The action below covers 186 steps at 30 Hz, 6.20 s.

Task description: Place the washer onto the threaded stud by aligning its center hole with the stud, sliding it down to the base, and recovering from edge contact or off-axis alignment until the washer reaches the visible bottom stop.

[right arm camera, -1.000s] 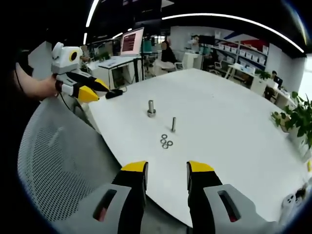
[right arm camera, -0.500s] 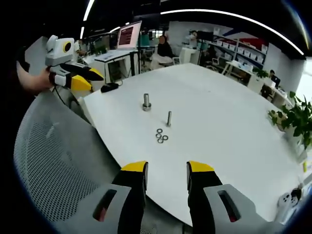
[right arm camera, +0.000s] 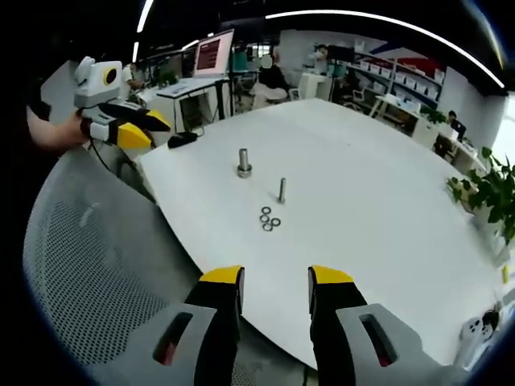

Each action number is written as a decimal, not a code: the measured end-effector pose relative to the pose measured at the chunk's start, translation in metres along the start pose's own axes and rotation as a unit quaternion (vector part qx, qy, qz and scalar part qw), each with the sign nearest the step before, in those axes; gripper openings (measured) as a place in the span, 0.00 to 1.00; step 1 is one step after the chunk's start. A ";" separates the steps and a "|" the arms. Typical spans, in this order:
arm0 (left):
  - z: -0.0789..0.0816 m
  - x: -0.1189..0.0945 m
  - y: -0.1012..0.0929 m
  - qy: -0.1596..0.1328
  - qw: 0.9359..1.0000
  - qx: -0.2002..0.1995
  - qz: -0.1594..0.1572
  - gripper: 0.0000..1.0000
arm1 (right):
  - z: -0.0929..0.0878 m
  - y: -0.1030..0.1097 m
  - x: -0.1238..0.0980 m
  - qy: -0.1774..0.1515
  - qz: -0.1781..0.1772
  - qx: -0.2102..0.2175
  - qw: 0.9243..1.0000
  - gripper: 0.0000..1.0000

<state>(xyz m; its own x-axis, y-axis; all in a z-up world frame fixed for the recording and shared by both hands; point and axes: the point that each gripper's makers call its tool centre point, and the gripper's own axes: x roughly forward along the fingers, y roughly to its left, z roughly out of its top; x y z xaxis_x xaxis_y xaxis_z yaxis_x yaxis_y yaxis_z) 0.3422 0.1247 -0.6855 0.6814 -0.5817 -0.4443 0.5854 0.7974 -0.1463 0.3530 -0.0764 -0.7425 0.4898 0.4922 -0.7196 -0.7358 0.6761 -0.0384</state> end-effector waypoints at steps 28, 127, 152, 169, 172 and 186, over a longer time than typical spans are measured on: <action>-0.009 0.001 0.002 0.022 1.000 0.012 0.009 0.31 | 0.038 0.005 0.081 0.044 0.049 -0.016 0.998 0.33; -0.033 0.005 0.009 0.080 0.997 0.006 0.022 0.31 | -0.004 0.013 0.172 0.235 0.152 -0.229 0.932 0.18; -0.031 0.005 0.007 0.075 0.997 0.004 0.018 0.32 | -0.006 0.011 0.170 0.263 0.141 -0.224 0.928 0.15; -0.031 0.005 0.008 0.077 0.997 0.004 0.019 0.32 | -0.006 0.010 0.169 0.259 0.134 -0.199 0.936 0.13; -0.031 0.005 0.008 0.076 0.997 0.004 0.020 0.32 | -0.004 0.008 0.167 0.255 0.132 -0.197 0.937 0.13; -0.030 0.005 0.008 0.075 0.997 0.005 0.021 0.32 | 0.039 -0.005 0.155 0.209 0.112 -0.206 0.949 0.13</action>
<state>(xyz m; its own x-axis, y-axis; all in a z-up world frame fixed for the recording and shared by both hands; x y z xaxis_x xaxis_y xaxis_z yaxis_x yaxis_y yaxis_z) 0.3374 0.1332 -0.7159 0.6324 -0.5158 -0.5779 0.5618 0.8191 -0.1162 0.4507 0.0176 -0.8266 0.1347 0.2799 -0.9505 -0.9624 0.2655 -0.0582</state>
